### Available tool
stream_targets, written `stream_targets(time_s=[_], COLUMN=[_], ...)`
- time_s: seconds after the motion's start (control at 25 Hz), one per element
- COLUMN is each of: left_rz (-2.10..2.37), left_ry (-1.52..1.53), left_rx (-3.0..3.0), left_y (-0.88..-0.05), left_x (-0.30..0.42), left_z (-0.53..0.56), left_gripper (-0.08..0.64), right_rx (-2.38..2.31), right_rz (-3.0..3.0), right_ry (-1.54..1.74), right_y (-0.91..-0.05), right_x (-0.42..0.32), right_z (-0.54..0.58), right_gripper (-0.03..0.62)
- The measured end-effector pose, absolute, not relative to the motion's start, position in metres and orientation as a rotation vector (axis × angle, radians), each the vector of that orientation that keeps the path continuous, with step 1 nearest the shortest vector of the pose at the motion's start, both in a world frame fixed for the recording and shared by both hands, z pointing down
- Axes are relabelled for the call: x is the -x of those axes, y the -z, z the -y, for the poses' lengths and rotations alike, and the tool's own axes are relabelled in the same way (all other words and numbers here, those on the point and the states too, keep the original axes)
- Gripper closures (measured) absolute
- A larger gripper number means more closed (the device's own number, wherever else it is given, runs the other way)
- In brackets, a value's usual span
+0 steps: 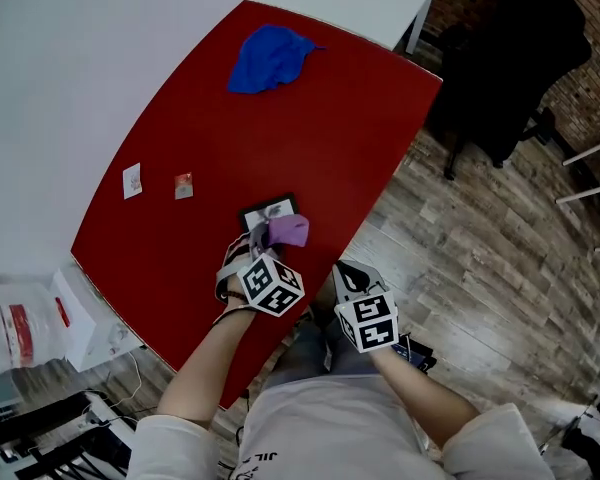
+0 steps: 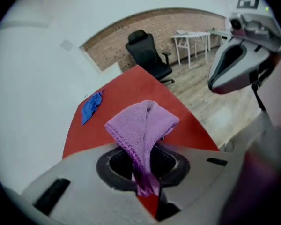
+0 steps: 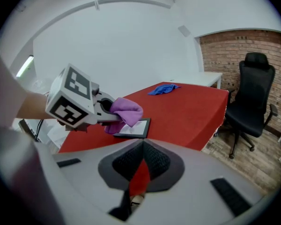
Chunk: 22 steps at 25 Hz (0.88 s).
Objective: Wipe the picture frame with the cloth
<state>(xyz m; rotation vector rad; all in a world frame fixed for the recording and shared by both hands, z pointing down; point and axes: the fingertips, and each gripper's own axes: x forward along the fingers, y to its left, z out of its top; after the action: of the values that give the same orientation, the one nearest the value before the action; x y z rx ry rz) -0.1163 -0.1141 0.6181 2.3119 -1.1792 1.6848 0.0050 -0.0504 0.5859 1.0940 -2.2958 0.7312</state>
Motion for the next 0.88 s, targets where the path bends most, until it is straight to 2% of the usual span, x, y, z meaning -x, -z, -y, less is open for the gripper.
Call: stream_targets(time_s=[0.24, 0.4, 0.64, 0.88], left_rz=[1.46, 1.604, 1.713, 1.737], left_ry=[-1.007, -0.723, -0.514, -0.463], left_rx=[-2.182, -2.116, -2.029, -1.995], left_y=[-0.552, -0.513, -0.494, -0.496], left_x=[0.132, 0.142, 0.155, 0.158], left_z=[0.065, 0.036, -0.013, -0.031], left_gripper=[0.497, 0.497, 0.497, 0.497], right_rx=[-1.072, -1.069, -1.06, -1.041], right_rz=[2.321, 2.334, 2.349, 2.366], right_ry=[-0.683, -0.673, -0.674, -0.617], right_y=[-0.555, -0.536, -0.521, -0.506], right_x=[0.002, 0.01, 0.023, 0.036], right_z=[0.041, 0.032, 0.014, 0.009], right_gripper=[0.588, 0.588, 0.588, 0.589])
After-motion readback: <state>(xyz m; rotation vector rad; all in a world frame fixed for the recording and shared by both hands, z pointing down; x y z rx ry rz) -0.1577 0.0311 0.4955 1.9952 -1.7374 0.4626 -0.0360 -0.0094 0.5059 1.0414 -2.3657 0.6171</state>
